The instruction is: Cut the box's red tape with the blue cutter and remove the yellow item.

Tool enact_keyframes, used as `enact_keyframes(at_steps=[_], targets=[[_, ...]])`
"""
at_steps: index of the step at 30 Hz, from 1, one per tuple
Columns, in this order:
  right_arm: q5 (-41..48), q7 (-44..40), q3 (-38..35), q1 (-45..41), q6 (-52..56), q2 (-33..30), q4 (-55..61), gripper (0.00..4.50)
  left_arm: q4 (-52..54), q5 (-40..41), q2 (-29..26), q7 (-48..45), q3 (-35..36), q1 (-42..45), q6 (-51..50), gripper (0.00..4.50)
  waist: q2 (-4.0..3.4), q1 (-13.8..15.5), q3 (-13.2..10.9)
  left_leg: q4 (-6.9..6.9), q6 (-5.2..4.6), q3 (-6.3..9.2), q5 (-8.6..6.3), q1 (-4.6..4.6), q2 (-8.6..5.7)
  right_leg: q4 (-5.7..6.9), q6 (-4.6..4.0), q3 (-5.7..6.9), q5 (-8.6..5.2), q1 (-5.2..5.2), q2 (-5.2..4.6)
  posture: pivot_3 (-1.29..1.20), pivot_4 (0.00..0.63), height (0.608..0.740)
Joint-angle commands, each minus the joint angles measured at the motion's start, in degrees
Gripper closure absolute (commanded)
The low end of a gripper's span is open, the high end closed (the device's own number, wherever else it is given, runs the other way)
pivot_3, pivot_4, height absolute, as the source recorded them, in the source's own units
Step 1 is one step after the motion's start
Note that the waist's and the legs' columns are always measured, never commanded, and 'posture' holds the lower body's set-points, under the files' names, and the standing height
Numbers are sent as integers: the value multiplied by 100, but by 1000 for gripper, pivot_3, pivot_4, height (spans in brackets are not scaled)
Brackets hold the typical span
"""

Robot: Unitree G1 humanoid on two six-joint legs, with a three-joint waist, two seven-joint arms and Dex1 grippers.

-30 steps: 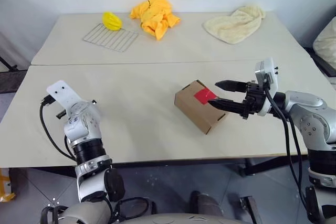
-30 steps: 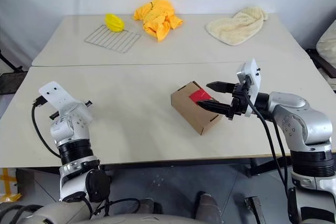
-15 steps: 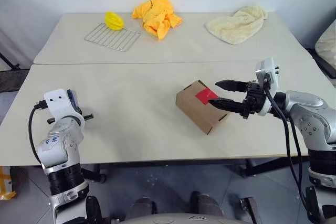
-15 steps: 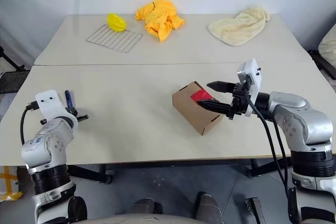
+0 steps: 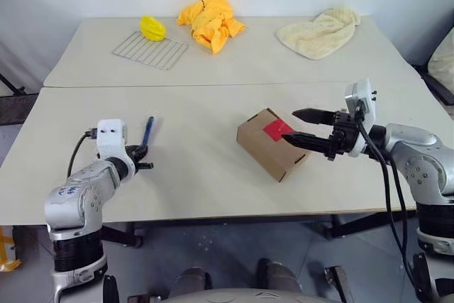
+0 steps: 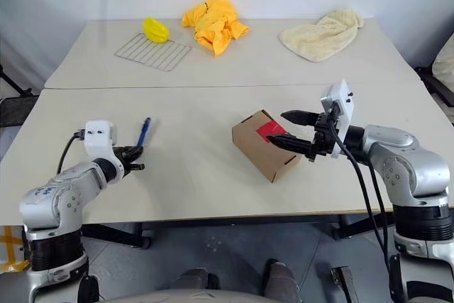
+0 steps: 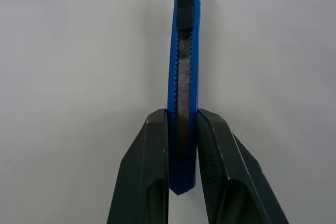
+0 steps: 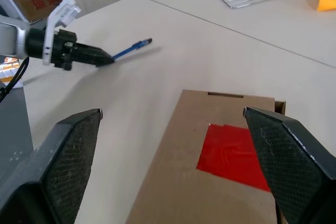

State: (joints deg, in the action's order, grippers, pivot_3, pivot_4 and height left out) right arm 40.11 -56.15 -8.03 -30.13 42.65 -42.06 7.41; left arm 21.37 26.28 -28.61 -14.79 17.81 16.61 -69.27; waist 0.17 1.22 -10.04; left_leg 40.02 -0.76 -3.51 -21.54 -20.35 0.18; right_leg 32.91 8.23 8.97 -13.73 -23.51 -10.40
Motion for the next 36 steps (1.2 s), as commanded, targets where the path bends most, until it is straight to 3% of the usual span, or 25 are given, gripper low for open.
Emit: enact_keyframes(at_steps=[1,8,12,16,20,25,30,36], targets=[[189,40,-321,38,25,-120,321,0,490,156,-770,-990,-607,-444,340,4038,-3,-2,-2,-1,1,-2,-1,0,1,-1,-1,-1,-1,-2,0,0,150,740],[478,117,-193,-76,453,-288,1087,0,596,-693,-2233,-2395,-1910,-1200,2392,4038,-19,15,-9,-1,5,-5,-4,2,4,-1,-8,-3,-4,-2,3,0,150,740],[483,189,236,-140,836,-514,1766,0,233,-1602,-2471,-2610,-2555,-1047,3792,4038,-40,34,-6,-4,3,-6,-9,1,4,-4,-9,-3,-5,-6,2,0,150,740],[444,361,887,-293,1197,-557,2458,0,148,-1778,-2278,-2898,-2766,-829,4353,4038,-46,44,-6,-1,-1,-5,-11,0,3,-2,-9,-3,-5,-5,0,0,150,740],[-200,515,1717,-314,1156,-690,2706,845,197,-1975,-2189,-3097,-2940,-832,4802,4038,-46,40,-6,-2,-5,-5,-13,-3,3,-2,-8,-1,-4,-8,-1,0,150,740],[-605,586,2233,-308,955,-512,2743,2620,189,-1915,-1793,-3132,-2838,-891,5368,4038,-45,28,-8,0,-13,-8,-17,-6,-2,-5,-8,1,-4,-9,-3,0,150,740],[-1509,620,3152,-453,417,-175,2441,4414,40,-2489,-1789,-3361,-3204,-825,6125,4038,-42,8,-9,1,-12,-9,-17,-7,4,-4,-8,8,-4,-11,1,0,150,740],[-2273,468,3748,-609,36,-45,2096,4463,-84,-2958,-1774,-3390,-3357,-820,6339,4038,-42,17,-9,2,-13,-10,-17,-7,3,-4,-7,8,-4,-11,0,0,150,740]])
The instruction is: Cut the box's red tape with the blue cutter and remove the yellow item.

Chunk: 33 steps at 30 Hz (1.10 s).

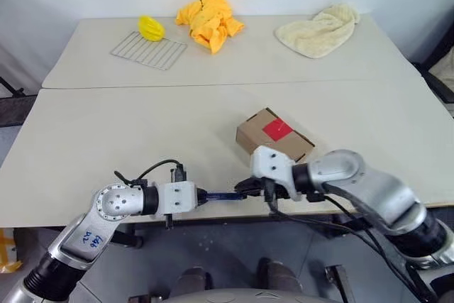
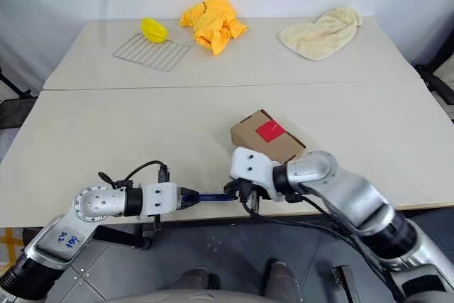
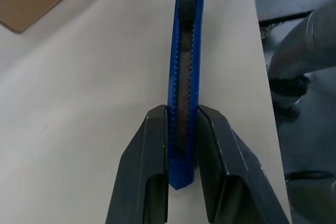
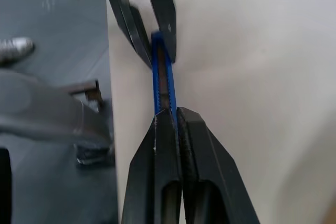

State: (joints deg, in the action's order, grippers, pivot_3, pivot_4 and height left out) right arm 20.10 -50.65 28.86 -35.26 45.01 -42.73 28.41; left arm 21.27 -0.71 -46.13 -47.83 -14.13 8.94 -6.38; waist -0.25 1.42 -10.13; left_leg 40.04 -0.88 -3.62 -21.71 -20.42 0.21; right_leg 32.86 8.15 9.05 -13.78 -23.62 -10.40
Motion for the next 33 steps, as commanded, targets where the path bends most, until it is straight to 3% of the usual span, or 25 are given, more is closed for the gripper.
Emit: enact_keyframes(at_steps=[1,16,21,33], targets=[[-359,-98,102,-95,-222,27,-20,4463,-54,-320,-38,-85,-162,-72,20,4038,0,-5,0,0,0,-1,0,0,0,0,0,0,0,0,0,0,150,740],[-860,-530,196,279,-242,-267,188,4463,307,-325,-62,-66,140,-415,-655,4038,0,-28,0,0,1,-2,0,4,11,2,0,2,0,1,7,0,150,740],[-1320,-560,431,315,-666,-185,-285,4463,401,-277,-56,-121,140,-455,-663,4038,-1,-46,1,0,2,-4,-1,8,13,2,-1,0,-1,2,8,0,150,740],[-1456,-624,339,314,-866,163,-493,4463,482,-405,-15,-185,16,-443,-721,4038,-2,-141,3,3,6,-7,-2,24,38,11,-15,-1,-2,15,24,0,150,740]])
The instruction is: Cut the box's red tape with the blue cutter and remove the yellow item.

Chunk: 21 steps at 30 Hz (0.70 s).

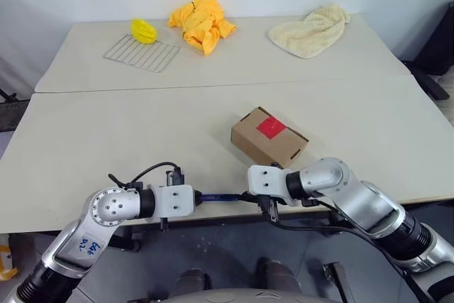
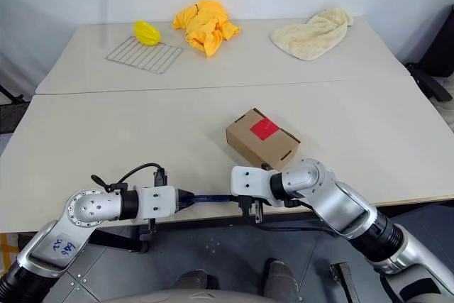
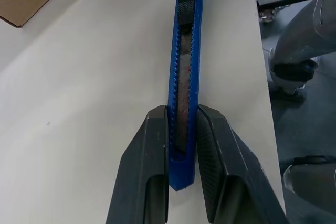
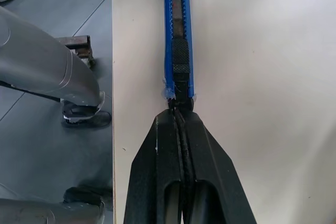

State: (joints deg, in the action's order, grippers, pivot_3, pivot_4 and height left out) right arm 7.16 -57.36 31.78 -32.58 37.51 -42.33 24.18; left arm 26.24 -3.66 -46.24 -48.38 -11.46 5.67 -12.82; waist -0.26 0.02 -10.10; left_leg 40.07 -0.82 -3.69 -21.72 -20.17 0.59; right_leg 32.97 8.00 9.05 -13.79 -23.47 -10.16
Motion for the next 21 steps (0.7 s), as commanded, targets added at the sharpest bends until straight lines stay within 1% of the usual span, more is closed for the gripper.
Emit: enact_keyframes(at_steps=[1,12,15,20,21], targets=[[-196,39,63,50,-142,138,-88,4463,-13,-118,1,-132,-258,-112,-84,4038,-1,-2,2,0,1,0,0,1,1,0,-1,-1,0,1,1,0,150,740],[39,-88,-338,-8,66,429,148,4463,38,-207,8,-173,-299,-115,-167,4038,-8,-4,7,1,12,-2,-1,0,15,6,-19,-2,-1,-7,16,0,150,740],[266,-109,-500,10,250,507,303,4463,23,-224,29,-166,-324,-74,-210,4038,-7,6,7,1,15,-2,-3,-3,17,3,-19,0,-1,-9,18,0,150,740],[297,-118,-485,82,251,444,370,4463,-14,-258,31,-157,-343,-24,-216,4038,-8,18,7,2,15,-2,-3,-4,16,0,-19,0,-2,-7,18,0,150,740],[401,-105,-592,120,356,427,455,4463,-10,-264,32,-151,-341,-15,-226,4038,-8,17,7,1,15,-2,-3,-4,16,1,-19,0,-2,-8,18,0,150,740]])
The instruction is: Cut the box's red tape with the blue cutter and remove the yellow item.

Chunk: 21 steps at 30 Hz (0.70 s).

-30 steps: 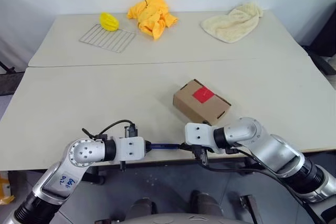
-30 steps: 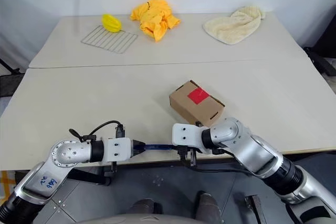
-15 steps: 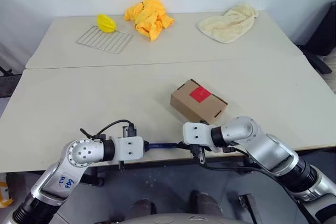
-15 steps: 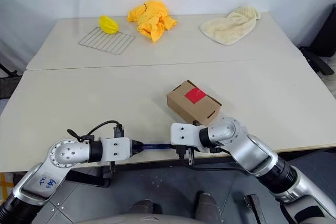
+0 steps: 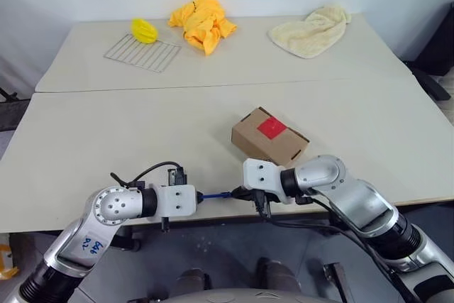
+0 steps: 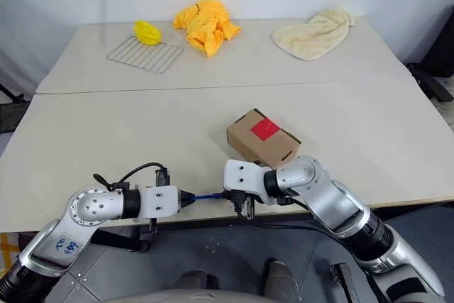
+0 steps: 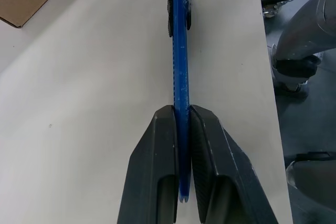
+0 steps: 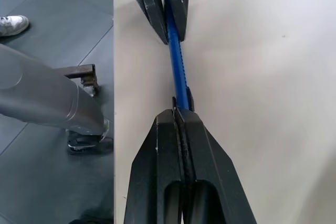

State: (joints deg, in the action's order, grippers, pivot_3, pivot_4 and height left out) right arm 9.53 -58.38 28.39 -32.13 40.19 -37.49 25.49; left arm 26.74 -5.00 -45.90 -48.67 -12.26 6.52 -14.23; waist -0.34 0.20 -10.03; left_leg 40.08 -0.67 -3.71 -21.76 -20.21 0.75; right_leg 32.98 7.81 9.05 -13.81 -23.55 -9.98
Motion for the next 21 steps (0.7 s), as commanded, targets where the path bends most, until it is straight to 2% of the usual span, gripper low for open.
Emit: enact_keyframes(at_steps=[1,8,21], targets=[[243,8,-334,98,168,-65,382,4463,-57,-132,1,-118,-259,-94,-93,4038,0,4,0,0,0,0,0,0,0,0,0,0,0,0,0,0,150,740],[272,191,-530,101,288,-96,493,4463,-23,-97,-11,-106,-218,-185,-142,4038,0,6,0,0,1,-1,0,1,1,0,0,-1,0,0,1,0,150,740],[-361,344,164,-160,-534,450,-494,4463,-112,-80,73,-76,-233,-114,-211,4038,-1,-3,1,0,1,-2,-1,1,1,1,-1,-1,0,0,2,0,150,740]])
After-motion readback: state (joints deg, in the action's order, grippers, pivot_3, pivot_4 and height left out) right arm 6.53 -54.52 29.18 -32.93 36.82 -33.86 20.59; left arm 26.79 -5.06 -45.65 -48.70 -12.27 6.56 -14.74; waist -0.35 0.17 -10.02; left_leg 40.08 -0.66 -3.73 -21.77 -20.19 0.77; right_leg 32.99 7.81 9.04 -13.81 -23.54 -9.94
